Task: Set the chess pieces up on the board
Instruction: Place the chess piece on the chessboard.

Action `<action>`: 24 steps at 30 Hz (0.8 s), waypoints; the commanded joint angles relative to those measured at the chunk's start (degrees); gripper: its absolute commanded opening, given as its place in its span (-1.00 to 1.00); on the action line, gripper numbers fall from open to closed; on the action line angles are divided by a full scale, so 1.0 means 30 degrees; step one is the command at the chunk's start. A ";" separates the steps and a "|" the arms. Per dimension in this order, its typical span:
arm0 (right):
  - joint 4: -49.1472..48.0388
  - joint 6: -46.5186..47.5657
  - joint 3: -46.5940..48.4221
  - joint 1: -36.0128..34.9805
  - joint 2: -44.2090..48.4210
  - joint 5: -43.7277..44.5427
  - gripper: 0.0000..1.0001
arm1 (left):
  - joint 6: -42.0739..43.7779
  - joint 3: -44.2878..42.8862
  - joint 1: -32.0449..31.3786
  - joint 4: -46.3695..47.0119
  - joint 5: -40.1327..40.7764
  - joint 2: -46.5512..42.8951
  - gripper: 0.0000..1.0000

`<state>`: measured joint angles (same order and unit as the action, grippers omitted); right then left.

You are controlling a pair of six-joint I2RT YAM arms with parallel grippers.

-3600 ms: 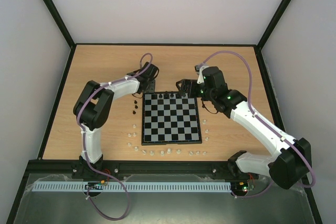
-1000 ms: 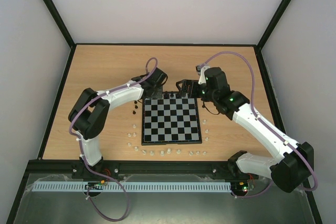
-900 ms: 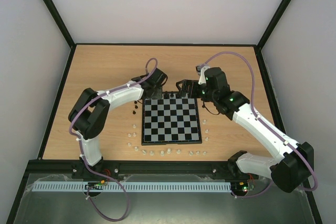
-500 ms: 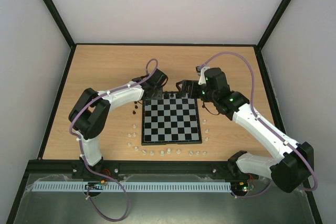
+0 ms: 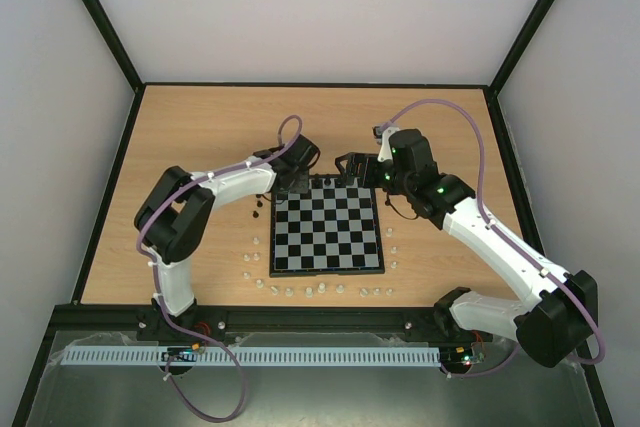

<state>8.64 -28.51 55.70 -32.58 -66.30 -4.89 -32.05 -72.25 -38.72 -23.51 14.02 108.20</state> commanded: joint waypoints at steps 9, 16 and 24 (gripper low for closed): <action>-0.0274 -0.0017 -0.0224 0.0078 0.0414 -0.0188 0.97 | -0.0124 0.0120 -0.0248 0.0146 0.0186 0.0537 -0.78; -0.0274 -0.0017 -0.0234 0.0078 0.0450 -0.0183 0.97 | -0.0148 0.0059 -0.0277 0.0205 0.0385 0.0621 -0.76; -0.0274 -0.0017 -0.0251 0.0078 0.0455 -0.0188 0.97 | -0.0122 -0.0164 -0.0277 0.0052 0.0717 0.0634 -0.64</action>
<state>8.64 -28.51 55.61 -32.58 -66.30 -4.93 -32.21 -72.25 -39.27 -22.65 14.96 109.27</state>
